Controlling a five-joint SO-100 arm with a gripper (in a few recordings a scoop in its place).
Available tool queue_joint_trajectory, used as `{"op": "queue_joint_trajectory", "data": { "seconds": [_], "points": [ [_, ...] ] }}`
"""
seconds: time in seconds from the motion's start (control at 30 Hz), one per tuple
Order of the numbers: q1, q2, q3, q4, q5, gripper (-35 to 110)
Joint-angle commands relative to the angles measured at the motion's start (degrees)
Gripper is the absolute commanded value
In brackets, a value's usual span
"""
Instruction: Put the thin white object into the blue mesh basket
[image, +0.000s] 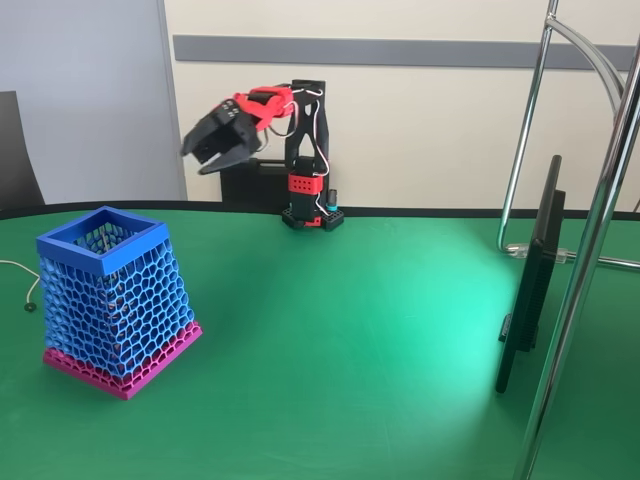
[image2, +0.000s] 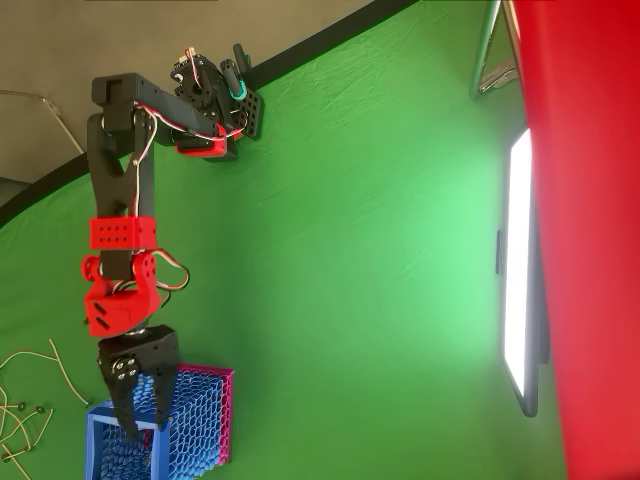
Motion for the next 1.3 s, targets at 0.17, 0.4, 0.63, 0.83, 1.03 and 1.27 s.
{"op": "queue_joint_trajectory", "data": {
  "seconds": [0.17, 0.4, 0.63, 0.83, 1.03, 1.27],
  "points": [
    [-8.35, 21.27, 18.37, 0.26, -13.36, 16],
    [-15.12, 39.37, 38.85, 0.88, -23.64, 15],
    [-17.14, 54.14, 56.25, 4.75, -29.18, 11],
    [-17.49, 62.67, 67.94, 7.47, -32.26, 8],
    [-18.28, 73.04, 75.32, 14.94, -34.19, 1],
    [-18.19, 82.79, 80.07, 21.88, -32.26, 1]
  ]
}}
